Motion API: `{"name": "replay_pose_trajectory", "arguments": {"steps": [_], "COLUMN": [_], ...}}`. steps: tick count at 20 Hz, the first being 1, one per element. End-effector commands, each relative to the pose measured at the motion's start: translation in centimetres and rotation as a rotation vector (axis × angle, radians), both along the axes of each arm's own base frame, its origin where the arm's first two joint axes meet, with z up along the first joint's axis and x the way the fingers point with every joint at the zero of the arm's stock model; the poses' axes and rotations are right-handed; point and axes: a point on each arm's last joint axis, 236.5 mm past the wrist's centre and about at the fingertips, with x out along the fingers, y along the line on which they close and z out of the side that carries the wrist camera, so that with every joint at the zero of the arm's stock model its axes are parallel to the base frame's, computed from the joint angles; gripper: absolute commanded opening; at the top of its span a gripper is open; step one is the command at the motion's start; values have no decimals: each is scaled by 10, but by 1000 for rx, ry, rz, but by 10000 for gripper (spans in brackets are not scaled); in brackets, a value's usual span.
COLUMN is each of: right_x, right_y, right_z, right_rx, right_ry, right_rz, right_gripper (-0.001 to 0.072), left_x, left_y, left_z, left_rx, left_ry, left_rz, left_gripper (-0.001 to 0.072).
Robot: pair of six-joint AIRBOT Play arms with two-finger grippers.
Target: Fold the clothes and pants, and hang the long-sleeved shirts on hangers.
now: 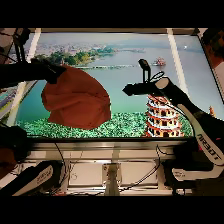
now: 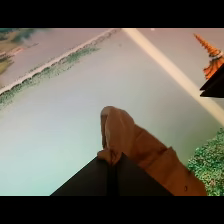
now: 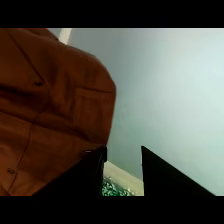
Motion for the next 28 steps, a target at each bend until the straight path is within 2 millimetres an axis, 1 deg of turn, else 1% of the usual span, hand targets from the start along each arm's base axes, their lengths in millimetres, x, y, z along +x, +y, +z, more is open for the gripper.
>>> {"name": "replay_pose_trajectory", "arguments": {"steps": [1, 2, 3, 4, 5, 8, 10, 11, 13, 15, 17, 19, 21, 24, 26, 28], "right_x": [-1, 2, 5, 6, 6, 12, 17, 18, 17, 19, 23, 27, 34, 44, 43, 45], "right_y": [34, 38, 39, 40, 40, 30, 22, 19, 17, 21, 31, 46, 55, 58, 62, 64], "right_z": [-13, -12, -12, -15, -19, -32, -38, -41, -51, -56, -62, -64, -64, -72, -80, -87], "right_rx": [70, 75, 84, 81, 62, -10, -31, -28, -10, 36, 86, 147, 184, 206, 214, 232], "right_ry": [71, 72, 89, 116, 130, 169, 181, 197, 250, 304, 358, 411, 428, 480, 543, 595], "right_rz": [7, 8, -2, -2, 9, -9, -44, -58, -76, -86, -83, -70, -66, -115, -126, -174], "right_gripper": [268, 273, 346, 435, 457, 452, 445, 446, 448, 448, 448, 447, 447, 445, 443, 443], "left_x": [9, 14, 19, 23, 26, 33, 40, 40, 39, 39, 40, 40, 39, 39, 38, 38], "left_y": [30, 43, 52, 59, 62, 64, 68, 68, 66, 64, 61, 56, 51, 44, 41, 40], "left_z": [-53, -73, -91, -110, -128, -185, -210, -218, -227, -228, -226, -226, -225, -225, -224, -224], "left_rx": [107, 135, 153, 164, 159, 163, 165, 164, 164, 163, 146, 143, 143, 139, 136, 137], "left_ry": [138, 187, 220, 257, 298, 402, 430, 446, 466, 467, 466, 466, 465, 464, 463, 463], "left_rz": [76, 105, 119, 128, 132, 117, 135, 134, 128, 125, 126, 118, 109, 97, 91, 88], "left_gripper": [15, 15, 15, 15, 15, 15, 15, 15, 15, 16, 16, 16, 16, 16, 16, 16]}}
